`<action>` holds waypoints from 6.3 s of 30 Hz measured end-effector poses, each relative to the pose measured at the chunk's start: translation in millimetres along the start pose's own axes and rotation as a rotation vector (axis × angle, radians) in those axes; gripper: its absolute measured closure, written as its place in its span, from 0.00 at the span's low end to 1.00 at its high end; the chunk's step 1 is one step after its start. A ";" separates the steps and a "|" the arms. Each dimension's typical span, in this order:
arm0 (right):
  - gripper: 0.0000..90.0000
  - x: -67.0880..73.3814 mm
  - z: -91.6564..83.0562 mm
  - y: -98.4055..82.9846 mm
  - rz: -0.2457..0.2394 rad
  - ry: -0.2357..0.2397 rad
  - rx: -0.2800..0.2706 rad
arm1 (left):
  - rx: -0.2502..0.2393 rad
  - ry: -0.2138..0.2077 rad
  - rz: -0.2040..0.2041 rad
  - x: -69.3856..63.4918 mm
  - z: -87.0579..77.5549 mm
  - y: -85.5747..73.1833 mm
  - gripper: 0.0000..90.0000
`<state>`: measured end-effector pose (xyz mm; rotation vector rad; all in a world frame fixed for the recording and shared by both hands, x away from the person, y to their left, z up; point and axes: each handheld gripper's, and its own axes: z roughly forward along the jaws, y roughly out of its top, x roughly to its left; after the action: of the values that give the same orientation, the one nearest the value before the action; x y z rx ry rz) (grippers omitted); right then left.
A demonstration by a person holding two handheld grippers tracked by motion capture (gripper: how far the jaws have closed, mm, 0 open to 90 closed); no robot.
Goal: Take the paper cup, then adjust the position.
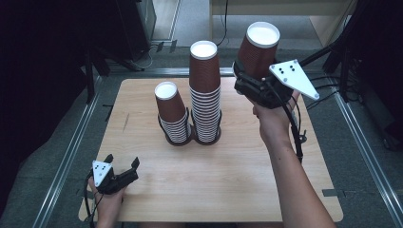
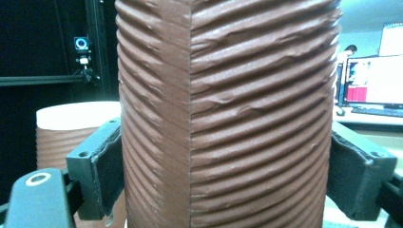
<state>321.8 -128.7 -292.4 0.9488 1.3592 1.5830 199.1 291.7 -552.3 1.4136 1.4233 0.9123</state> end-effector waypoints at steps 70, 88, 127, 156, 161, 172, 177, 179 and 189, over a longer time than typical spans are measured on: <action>0.15 13.9 -85.0 -198.9 -0.345 0.042 0.311 | -0.004 -0.460 0.122 -131.3 24.4 52.0 0.00; 0.15 34.7 -86.4 -210.6 -0.489 0.103 0.320 | 0.000 -0.560 0.108 -143.3 17.2 56.8 0.00; 0.15 70.4 -101.5 -223.7 -0.865 0.256 0.239 | 0.092 -0.728 0.122 -167.1 13.3 60.6 0.00; 0.15 85.6 -108.7 -231.4 -1.069 0.308 0.164 | 0.115 -0.789 0.127 -168.7 12.8 59.1 0.24; 0.15 85.8 -108.8 -231.9 -1.077 0.307 0.162 | 0.122 -0.795 0.129 -167.3 13.6 58.9 0.24; 0.15 85.7 -109.5 -230.8 -1.098 0.308 0.154 | 0.129 -0.792 0.143 -167.5 13.5 59.1 0.22; 0.15 86.6 -109.7 -231.4 -1.092 0.312 0.155 | 0.142 -0.782 0.168 -170.9 13.5 57.9 0.22; 0.15 86.6 -109.7 -231.1 -1.088 0.312 0.154 | 0.142 -0.787 0.169 -170.7 13.3 57.6 0.22; 0.14 85.7 -109.9 -232.1 -1.078 0.306 0.159 | 0.146 -0.794 0.174 -171.3 13.2 57.9 0.24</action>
<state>214.3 -72.1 -534.4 -0.0424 1.7795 0.7883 219.6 124.6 -485.0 1.7582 0.7785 0.2702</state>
